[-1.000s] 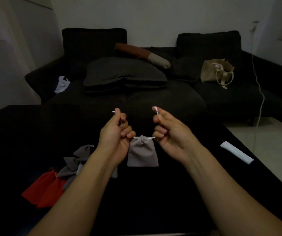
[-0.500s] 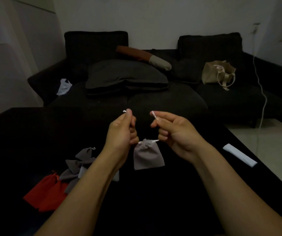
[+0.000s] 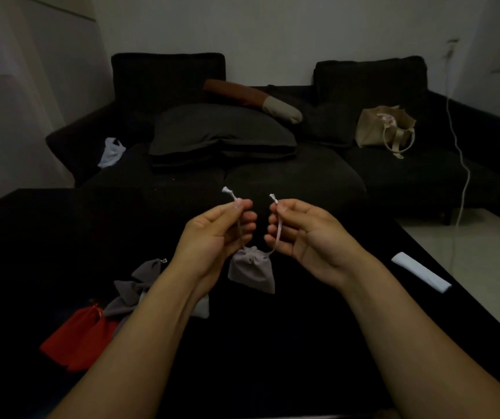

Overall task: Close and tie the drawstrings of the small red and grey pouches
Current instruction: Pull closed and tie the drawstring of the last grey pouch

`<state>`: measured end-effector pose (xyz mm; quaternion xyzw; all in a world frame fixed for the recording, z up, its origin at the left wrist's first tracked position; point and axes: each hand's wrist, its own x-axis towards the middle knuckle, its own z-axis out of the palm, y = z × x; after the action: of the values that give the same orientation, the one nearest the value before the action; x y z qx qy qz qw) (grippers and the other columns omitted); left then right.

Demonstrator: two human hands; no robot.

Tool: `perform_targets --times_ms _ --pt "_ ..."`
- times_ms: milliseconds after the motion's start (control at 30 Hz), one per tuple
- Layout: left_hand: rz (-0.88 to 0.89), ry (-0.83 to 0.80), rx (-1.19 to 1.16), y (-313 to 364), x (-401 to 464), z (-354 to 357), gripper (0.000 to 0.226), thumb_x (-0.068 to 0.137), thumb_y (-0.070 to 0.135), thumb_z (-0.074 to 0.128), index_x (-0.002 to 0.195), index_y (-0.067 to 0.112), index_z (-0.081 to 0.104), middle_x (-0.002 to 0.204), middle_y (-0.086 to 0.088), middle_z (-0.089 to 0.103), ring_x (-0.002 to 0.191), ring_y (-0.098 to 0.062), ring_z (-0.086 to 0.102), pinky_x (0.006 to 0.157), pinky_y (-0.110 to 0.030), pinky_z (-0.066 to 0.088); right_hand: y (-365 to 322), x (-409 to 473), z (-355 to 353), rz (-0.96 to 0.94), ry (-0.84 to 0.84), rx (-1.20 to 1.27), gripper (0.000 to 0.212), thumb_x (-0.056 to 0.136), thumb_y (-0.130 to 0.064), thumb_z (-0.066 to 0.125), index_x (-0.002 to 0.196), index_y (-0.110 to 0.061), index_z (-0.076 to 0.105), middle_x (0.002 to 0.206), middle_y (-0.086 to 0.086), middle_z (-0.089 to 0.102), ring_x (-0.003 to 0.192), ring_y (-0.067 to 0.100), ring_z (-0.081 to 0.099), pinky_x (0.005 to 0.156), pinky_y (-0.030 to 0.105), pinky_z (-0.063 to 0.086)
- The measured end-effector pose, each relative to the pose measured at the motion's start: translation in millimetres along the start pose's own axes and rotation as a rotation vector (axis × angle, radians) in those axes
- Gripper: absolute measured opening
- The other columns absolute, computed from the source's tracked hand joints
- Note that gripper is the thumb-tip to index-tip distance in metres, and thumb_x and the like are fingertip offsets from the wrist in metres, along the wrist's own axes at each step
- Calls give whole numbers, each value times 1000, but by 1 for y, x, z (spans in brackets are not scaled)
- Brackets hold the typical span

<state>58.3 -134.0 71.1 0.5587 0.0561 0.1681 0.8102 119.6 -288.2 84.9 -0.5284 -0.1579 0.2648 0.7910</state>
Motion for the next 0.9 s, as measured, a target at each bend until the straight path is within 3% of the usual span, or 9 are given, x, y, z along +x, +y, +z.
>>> perform_targets --times_ms 167,333,533,700,900 --pt "58 47 175 -3 -1 5 24 91 30 63 79 13 76 64 -3 67 62 -10 63 60 -20 52 -2 2 2 -64 55 -190 14 97 -14 58 96 -13 72 87 -2 72 84 11 65 75 26 55" --pt "106 20 297 -7 2 5 38 99 32 51 76 15 75 54 1 56 54 -9 54 57 -20 46 3 3 2 -67 27 -176 13 97 -13 57 97 -11 70 74 0 68 73 9 63 71 23 54" --pt "-3 -35 256 -2 0 10 36 100 14 39 67 14 56 65 -10 50 56 -16 44 57 -31 42 4 3 0 -132 22 -190 11 95 -11 61 100 -8 71 77 2 68 73 9 66 69 23 57" --pt "5 -84 224 -4 -2 10 34 105 18 35 77 12 54 59 -1 41 52 -14 40 49 -25 40 1 2 0 -182 25 -175 13 93 -8 61 89 -13 72 83 0 74 79 9 69 83 31 53" --pt "64 -62 338 -5 -4 9 38 103 31 45 73 17 63 57 -1 50 49 -11 46 49 -23 43 -2 0 1 -215 -32 -103 16 92 -2 60 104 4 68 118 4 72 95 14 71 90 34 57"
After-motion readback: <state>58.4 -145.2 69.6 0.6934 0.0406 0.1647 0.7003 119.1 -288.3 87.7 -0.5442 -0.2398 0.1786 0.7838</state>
